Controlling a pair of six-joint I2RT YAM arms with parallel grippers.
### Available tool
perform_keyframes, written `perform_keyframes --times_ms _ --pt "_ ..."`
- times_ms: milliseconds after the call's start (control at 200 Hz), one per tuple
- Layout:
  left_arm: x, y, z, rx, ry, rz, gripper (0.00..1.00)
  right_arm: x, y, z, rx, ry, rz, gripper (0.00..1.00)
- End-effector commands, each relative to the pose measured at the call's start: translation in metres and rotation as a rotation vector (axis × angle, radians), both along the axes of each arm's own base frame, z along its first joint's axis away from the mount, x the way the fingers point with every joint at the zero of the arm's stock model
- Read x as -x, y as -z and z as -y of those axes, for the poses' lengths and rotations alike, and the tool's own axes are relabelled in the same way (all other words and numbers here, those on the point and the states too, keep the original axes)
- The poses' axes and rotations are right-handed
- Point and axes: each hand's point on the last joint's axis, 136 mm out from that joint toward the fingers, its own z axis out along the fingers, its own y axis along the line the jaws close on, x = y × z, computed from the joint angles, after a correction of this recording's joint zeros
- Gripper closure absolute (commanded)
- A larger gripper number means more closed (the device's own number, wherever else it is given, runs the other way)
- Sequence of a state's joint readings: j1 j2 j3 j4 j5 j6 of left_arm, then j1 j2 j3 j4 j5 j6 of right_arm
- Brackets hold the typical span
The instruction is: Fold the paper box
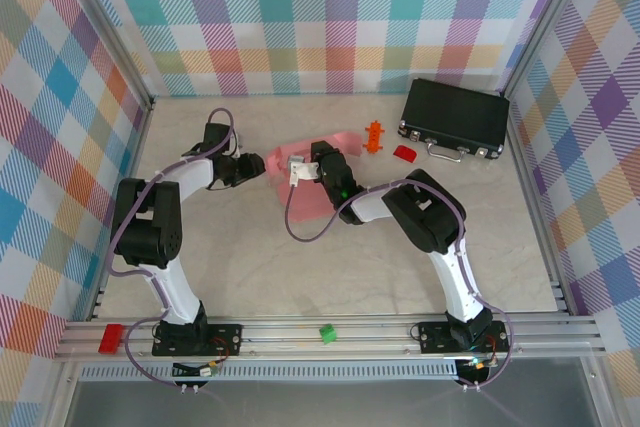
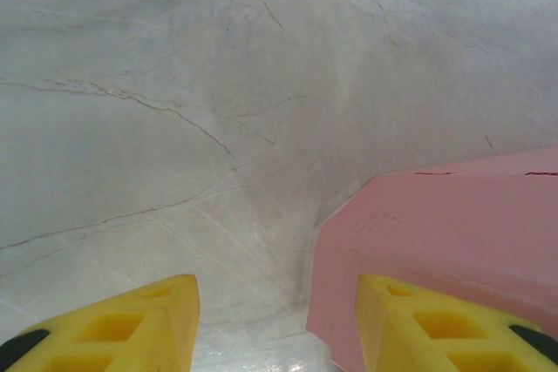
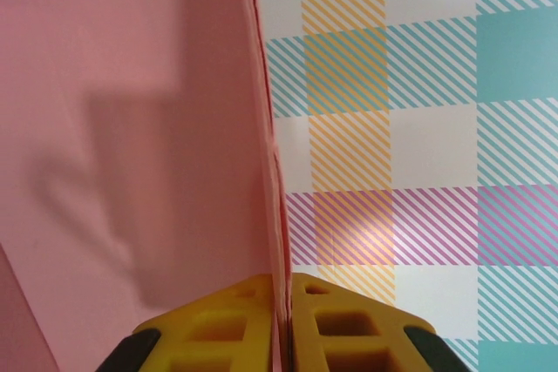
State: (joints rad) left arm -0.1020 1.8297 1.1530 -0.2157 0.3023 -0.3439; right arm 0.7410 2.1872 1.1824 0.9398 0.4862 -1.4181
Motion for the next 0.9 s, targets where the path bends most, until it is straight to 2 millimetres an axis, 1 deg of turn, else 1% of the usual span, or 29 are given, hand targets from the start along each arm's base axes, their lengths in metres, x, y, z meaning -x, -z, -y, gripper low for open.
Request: perform_keyframes --times_ms 0,155,460,700,895 --pt "-0.007 -0.012 0.004 0.038 0.017 0.049 0.50 0.000 -0.008 -0.001 -0.016 -0.005 -0.031 0.87" --pt "-0.007 -0.014 0.020 0.107 0.091 0.054 0.51 0.000 -0.007 -0.002 -0.008 -0.010 -0.047 0.87" --pt "0.000 -0.019 0.033 0.180 0.140 0.060 0.52 -0.004 -0.006 -0.003 0.002 -0.009 -0.071 0.86" --pt "0.002 -0.019 0.037 0.207 0.151 0.061 0.52 -0.004 -0.003 -0.005 0.013 -0.008 -0.095 0.86" --pt "0.001 -0.018 0.033 0.195 0.115 0.066 0.52 -0.004 -0.002 -0.003 0.015 -0.006 -0.120 0.86"
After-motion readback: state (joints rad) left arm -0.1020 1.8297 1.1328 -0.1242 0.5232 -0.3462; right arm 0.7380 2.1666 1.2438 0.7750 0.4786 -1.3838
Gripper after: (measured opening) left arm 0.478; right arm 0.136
